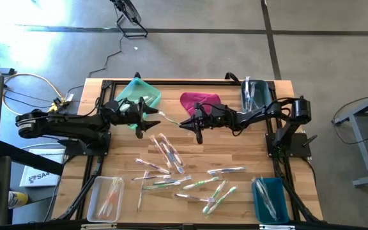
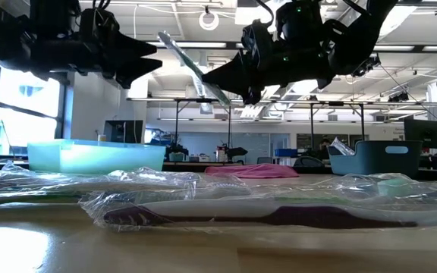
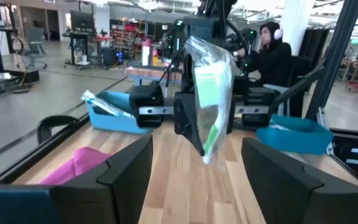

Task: Pick & Place Toothbrushes
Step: Put the green toothbrush to the green bin

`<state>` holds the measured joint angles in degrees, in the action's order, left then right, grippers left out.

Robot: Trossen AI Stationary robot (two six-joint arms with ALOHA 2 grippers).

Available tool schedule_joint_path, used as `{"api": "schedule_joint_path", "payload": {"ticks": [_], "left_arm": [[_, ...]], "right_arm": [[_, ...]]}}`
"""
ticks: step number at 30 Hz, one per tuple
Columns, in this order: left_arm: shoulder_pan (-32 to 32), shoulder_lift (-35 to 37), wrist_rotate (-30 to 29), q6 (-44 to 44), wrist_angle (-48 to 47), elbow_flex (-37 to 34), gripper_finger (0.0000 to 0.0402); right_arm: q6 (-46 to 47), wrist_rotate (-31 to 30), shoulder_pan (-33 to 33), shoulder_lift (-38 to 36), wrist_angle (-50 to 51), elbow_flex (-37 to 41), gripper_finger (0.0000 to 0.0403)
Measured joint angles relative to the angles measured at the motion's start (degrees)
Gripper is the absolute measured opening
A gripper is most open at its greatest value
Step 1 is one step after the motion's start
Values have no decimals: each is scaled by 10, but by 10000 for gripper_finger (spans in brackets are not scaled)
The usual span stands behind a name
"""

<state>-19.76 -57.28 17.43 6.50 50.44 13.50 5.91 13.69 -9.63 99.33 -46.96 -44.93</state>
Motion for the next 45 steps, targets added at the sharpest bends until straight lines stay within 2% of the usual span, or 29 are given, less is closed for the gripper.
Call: {"api": "schedule_joint_path", "payload": {"ticks": [15, 23, 29, 33, 37, 40, 45], "left_arm": [[38, 0, -3, 33, 26, 0, 237], [36, 0, -5, 23, 30, 0, 237], [37, 0, -9, 23, 31, 0, 237], [37, -2, -32, 21, 36, 0, 237], [37, -23, -25, 21, 35, 22, 237], [37, -59, -1, 13, 35, 50, 237], [37, -110, 1, 12, 34, 83, 237]], "right_arm": [[4, -2, 24, 0, -18, 0, 15], [-18, -59, 38, 0, -19, 0, 15], [-18, -61, 35, 0, -19, 0, 15], [-17, -61, 35, 0, -19, 0, 15], [-17, -61, 35, 0, -17, 0, 15], [-17, -61, 35, 0, -18, 0, 15], [-17, -61, 35, 0, -17, 0, 15]]}}
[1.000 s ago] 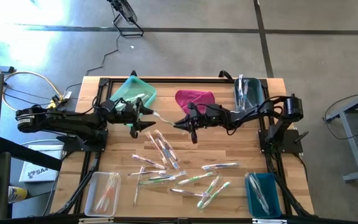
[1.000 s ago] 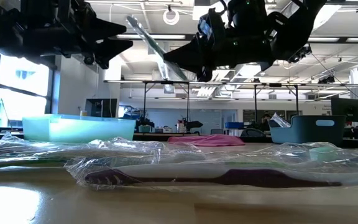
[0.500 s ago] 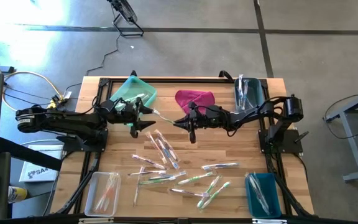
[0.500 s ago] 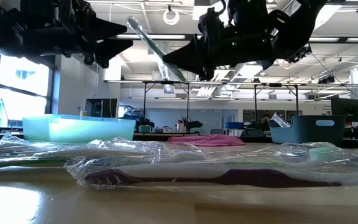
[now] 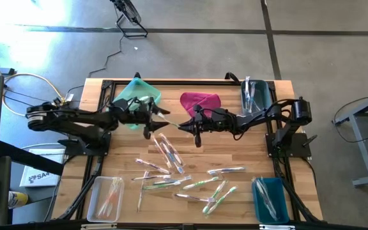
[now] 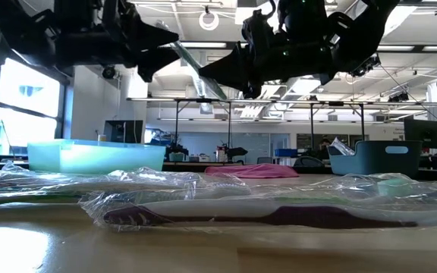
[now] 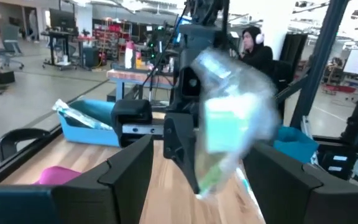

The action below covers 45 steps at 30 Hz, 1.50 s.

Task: Pick & Place Toothbrushes
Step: Put the green toothbrush to the green bin

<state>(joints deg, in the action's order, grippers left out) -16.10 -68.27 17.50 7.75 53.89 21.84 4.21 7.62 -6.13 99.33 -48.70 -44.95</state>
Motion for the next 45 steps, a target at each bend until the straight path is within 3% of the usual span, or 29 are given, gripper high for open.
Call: {"api": "schedule_joint_path", "payload": {"ticks": [17, 28, 45], "left_arm": [[0, -19, 0, 2, 0, 7, 231], [0, -19, 2, 3, 0, 7, 128], [0, -19, 2, 3, 0, 7, 47]], "right_arm": [[0, 0, 0, 0, 5, 0, 16], [1, -2, 0, 0, 9, 0, 15], [5, -3, -1, 0, 14, 0, 16]]}}
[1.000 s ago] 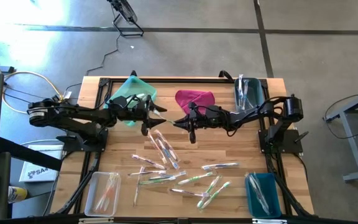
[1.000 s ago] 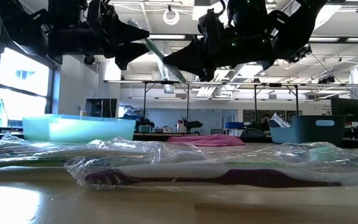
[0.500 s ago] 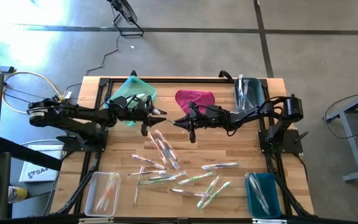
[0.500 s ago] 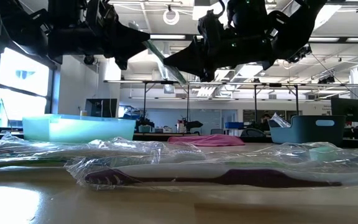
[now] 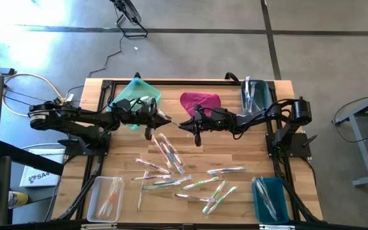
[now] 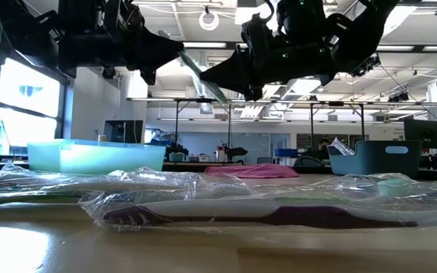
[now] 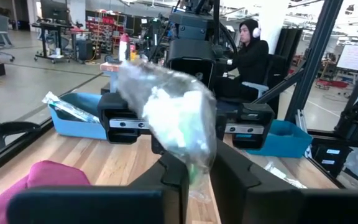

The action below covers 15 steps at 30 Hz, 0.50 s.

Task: Pick & Place Toothbrushes
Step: Put the green toothbrush to the green bin

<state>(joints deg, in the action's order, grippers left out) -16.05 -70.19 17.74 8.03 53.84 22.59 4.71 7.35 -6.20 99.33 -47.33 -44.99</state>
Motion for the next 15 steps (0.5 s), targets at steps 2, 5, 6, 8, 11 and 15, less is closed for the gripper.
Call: {"api": "schedule_joint_path", "payload": {"ticks": [2, 5, 6, 8, 11, 15], "left_arm": [[0, 0, 0, 0, 0, 0, 39], [0, 0, 1, 0, 0, 0, 24], [0, 0, 0, 0, 0, 0, 20], [0, 0, 1, 2, 0, 0, 12], [0, 0, 0, 1, 0, 0, 11], [0, 0, 0, 1, 0, 0, 19]], "right_arm": [[0, 0, 0, 0, 0, 0, 16], [0, 0, 0, 0, 0, 0, 16], [0, 0, 0, 0, 0, 0, 16], [0, 0, 0, 0, 1, 0, 16], [0, 0, 0, 0, 1, 0, 16], [0, 1, 0, 0, 1, 0, 16]]}}
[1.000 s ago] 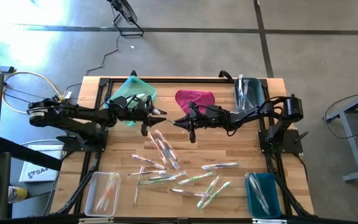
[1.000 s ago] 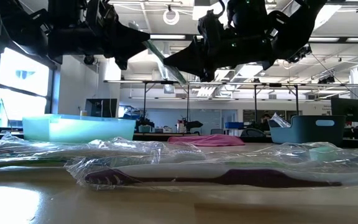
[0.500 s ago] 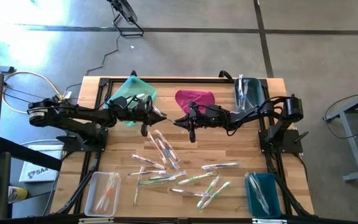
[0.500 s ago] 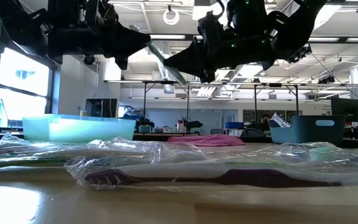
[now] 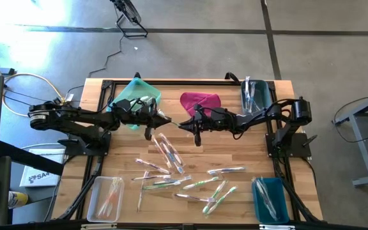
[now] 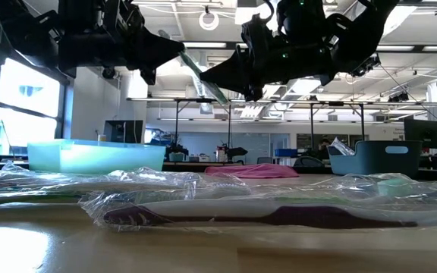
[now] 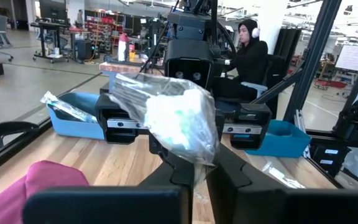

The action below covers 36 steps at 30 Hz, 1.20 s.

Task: Pick & Place Toothbrushes
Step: Put the green toothbrush to the green bin

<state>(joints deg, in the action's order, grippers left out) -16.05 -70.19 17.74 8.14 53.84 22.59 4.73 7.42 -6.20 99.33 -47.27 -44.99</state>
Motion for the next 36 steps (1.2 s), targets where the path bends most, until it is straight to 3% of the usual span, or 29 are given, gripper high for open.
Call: {"api": "schedule_joint_path", "payload": {"ticks": [6, 19, 23, 32, 36], "left_arm": [[0, 0, -1, -1, -1, 0, 20], [-1, 0, -5, -5, -9, 0, 21], [-1, 1, -1, -6, -14, 0, 21], [-2, 48, -21, -53, -38, 0, 22], [-2, 99, -79, -53, -110, 0, 22]], "right_arm": [[4, 0, 0, 0, 3, 0, 46], [46, 17, 2, -1, 4, 0, 185], [47, 46, 1, -35, 55, 0, 218], [45, 48, 1, -130, 251, 0, 230], [45, 49, 1, -131, 279, 1, 230]]}}
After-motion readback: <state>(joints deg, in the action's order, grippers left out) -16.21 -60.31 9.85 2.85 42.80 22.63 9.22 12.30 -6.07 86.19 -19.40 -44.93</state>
